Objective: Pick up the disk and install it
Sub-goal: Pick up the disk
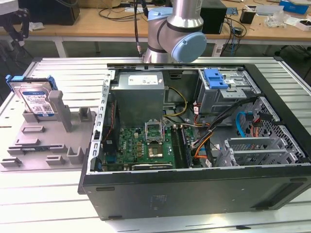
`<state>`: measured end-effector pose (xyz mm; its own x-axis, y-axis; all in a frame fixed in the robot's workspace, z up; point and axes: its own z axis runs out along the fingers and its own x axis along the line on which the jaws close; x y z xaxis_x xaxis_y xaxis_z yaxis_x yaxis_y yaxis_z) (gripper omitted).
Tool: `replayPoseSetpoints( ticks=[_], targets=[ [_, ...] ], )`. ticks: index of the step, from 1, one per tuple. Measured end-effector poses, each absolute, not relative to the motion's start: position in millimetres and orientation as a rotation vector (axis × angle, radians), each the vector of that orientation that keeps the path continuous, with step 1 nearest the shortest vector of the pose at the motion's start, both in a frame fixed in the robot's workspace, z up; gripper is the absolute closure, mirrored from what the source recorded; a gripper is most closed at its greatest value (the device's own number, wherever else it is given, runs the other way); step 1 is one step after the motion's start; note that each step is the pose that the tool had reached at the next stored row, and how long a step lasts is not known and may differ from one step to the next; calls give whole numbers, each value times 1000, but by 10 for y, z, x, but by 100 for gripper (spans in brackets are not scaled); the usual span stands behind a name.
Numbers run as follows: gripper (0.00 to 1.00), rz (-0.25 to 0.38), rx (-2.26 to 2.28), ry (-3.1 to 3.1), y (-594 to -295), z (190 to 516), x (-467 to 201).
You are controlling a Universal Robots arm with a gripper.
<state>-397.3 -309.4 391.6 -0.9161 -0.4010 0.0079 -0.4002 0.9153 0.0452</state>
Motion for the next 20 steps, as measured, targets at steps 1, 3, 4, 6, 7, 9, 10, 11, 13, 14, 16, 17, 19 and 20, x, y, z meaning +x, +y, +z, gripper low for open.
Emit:
replayPoseSetpoints(
  ticks=[1,3,4,6,7,9,10,11,13,14,16,17,19,20],
  targets=[
    [56,-67,667,-3051,-3094,3916,-3973],
    [56,-66,724,-3037,-3094,3915,-3973],
    [56,-66,750,-3030,-3094,3915,-3973],
    [56,-65,808,-3014,-3094,3914,-3972],
    [56,-65,840,-3005,-3094,3913,-3972],
    [56,-64,913,-2983,-3094,3913,-3972],
    [56,-64,939,-2974,-3094,3913,-3972],
    [56,-64,965,-2965,-3094,3913,-3973],
    [56,-63,1020,-2946,-3094,3913,-3973],
    [56,-62,1052,-2934,-3094,3913,-3973],
    [56,-62,1107,-2913,-3094,3913,-3973],
    [56,-61,1131,-2904,-3094,3913,-3972],
    [56,-61,1185,-2881,-3094,3913,-3973],
    [56,-60,1211,-2870,-3094,3913,-3973]
  ],
)
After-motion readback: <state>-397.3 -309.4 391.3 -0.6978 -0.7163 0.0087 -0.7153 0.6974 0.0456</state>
